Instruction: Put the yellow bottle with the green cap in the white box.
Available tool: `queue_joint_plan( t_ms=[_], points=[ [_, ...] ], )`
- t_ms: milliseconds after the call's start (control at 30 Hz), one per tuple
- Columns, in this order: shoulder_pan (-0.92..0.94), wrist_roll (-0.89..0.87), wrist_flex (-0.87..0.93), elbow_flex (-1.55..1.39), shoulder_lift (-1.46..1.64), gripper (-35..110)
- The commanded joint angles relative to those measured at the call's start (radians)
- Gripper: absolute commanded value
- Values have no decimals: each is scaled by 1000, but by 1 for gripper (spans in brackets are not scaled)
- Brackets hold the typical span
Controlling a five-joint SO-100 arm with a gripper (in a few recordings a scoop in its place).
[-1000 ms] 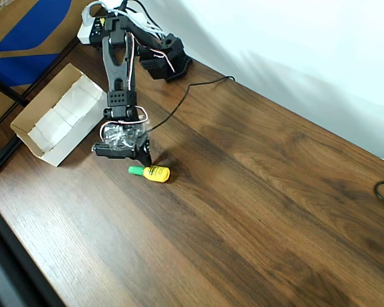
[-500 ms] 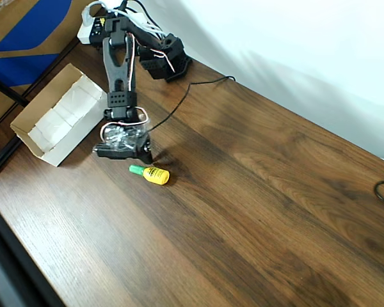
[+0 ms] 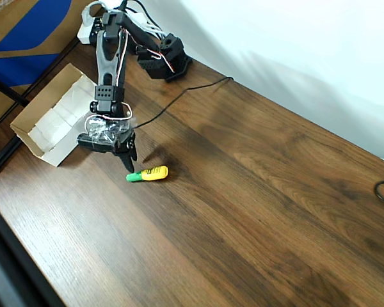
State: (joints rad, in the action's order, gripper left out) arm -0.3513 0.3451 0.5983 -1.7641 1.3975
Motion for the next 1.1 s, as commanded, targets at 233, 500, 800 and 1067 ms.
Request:
queue_joint_plan(
  t_ms=[233,500,800,1067],
  points=[
    [-67,0,-5,-32,130,22],
    [-117,-9,-3,-66,166,24],
    [-92,3,-21,-2,38,25],
    [-57,12,6,64,-26,25]
  ],
)
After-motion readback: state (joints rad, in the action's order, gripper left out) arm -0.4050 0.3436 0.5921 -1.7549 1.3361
